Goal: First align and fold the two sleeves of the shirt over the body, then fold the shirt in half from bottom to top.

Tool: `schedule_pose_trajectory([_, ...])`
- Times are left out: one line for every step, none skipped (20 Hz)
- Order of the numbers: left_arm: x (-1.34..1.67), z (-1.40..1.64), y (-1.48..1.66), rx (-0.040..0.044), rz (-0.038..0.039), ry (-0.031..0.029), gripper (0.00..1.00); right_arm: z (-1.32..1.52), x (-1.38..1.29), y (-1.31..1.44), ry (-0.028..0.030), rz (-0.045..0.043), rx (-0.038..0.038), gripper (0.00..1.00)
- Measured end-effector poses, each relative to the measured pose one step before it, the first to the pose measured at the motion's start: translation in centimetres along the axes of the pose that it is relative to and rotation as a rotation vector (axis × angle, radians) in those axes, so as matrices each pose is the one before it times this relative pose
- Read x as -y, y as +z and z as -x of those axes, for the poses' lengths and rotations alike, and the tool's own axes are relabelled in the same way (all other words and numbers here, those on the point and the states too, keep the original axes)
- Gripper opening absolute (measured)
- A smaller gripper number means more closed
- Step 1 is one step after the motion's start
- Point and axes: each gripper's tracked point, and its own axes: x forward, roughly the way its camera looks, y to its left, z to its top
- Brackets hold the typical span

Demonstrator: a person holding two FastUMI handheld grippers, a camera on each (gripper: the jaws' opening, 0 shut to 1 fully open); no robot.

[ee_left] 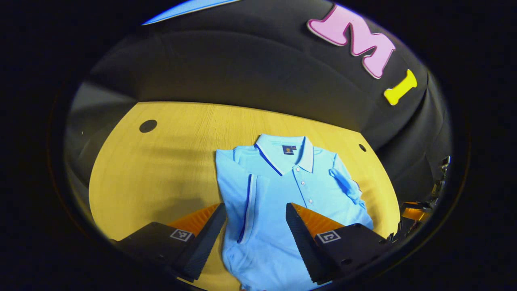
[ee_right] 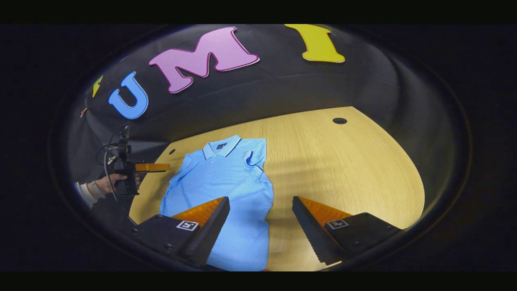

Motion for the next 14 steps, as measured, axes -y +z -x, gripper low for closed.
schedule_pose_trajectory([-0.046,1.914,-0.885,0.00399,-0.00417,-0.00977,0.96,0.393,0.036,-0.482,-0.00308,0.0012,-0.00206,0.98])
schedule_pose_trajectory([0.067,1.836,-1.546,-0.00172,-0.00281,-0.01056,0.96,0.397,0.08,-0.671,-0.00553,0.00554,-0.00534,0.98])
schedule_pose_trajectory([0.001,1.868,-1.907,-0.01635,0.00049,-0.00802,0.96,0.436,0.077,-0.855,-0.00596,0.00566,-0.01017,0.98])
schedule_pose_trajectory([-0.024,1.629,-2.418,-0.02297,0.00425,-0.00574,0.96,0.449,-0.157,-1.027,-0.00055,0.00264,-0.01222,0.98])
schedule_pose_trajectory([0.029,1.327,-2.475,-0.03299,0.00166,-0.00203,0.96,0.38,-0.121,-1.123,0.00158,-0.00122,-0.01612,0.98])
schedule_pose_trajectory([-0.095,1.028,-2.611,-0.02796,0.00038,0.00689,0.96,0.47,-0.134,-1.372,0.00218,0.00037,-0.01794,0.98])
schedule_pose_trajectory([0.036,0.745,-2.524,-0.02654,0.00048,0.00395,0.96,0.463,0.012,-1.37,-0.00488,0.00235,-0.01862,0.98])
schedule_pose_trajectory([0.257,0.387,-2.532,-0.02837,0.00633,-0.00178,0.96,0.321,0.086,-1.561,-0.00719,0.0022,-0.02147,0.98])
schedule_pose_trajectory([0.408,0.398,-2.221,-0.02745,0.01268,-0.00636,0.96,0.334,-0.108,-1.42,-0.00057,-0.0011,-0.01974,0.98])
schedule_pose_trajectory([0.374,0.092,-2.167,-0.02862,0.0124,-0.00712,0.96,0.307,-0.169,-1.475,-0.00054,-0.00468,-0.01939,0.98])
schedule_pose_trajectory([0.167,0.205,-1.774,-0.02458,0.00844,0.00132,0.96,0.22,-0.244,-1.391,0.00202,-0.00652,-0.01969,0.98])
schedule_pose_trajectory([0.147,-0.003,-1.375,-0.0174,0.00787,-0.0013,0.96,0.184,-0.051,-1.455,0.00304,-0.01173,-0.01625,0.98])
schedule_pose_trajectory([0.371,-0.123,-1.26,-0.01736,0.01211,-0.00799,0.96,0.069,-0.103,-1.227,0.00397,-0.0157,-0.01659,0.98])
schedule_pose_trajectory([0.158,-0.027,-1.318,-0.01413,0.01617,-0.00294,0.96,0.02,-0.09,-1.15,0.00387,-0.01477,-0.01003,0.98])
